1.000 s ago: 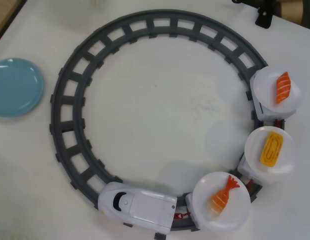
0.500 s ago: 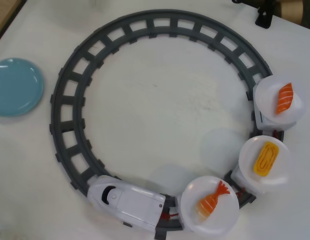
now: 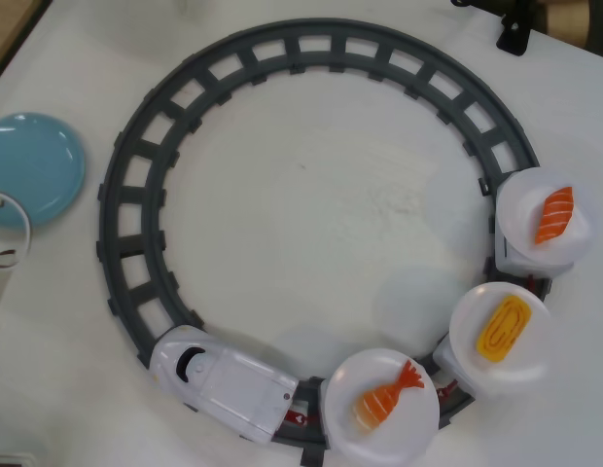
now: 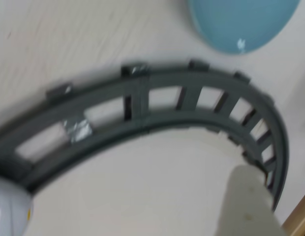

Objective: Pick up the sushi from the Shinkansen and put it on the blue dish

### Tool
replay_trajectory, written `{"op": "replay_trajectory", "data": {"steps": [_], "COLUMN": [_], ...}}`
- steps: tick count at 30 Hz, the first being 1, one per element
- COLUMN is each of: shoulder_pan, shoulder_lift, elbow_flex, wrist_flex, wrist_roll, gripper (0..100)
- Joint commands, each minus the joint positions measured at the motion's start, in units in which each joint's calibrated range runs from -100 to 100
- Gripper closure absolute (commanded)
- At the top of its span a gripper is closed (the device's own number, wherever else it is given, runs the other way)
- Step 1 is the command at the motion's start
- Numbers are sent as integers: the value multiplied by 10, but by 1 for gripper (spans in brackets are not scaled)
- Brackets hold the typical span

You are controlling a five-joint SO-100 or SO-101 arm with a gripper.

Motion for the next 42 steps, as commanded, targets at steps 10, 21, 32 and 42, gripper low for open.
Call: {"op": "replay_trajectory", "data": {"steps": [10, 21, 32, 42], "shoulder_pan": [166, 305, 403, 455], "shoulder_lift": [27, 27, 27, 27], "elbow_flex": [-52, -21, 23, 17], "wrist_flex": [26, 26, 20, 22], "wrist_roll": [96, 158, 212, 259], "gripper": [81, 81, 81, 81]}}
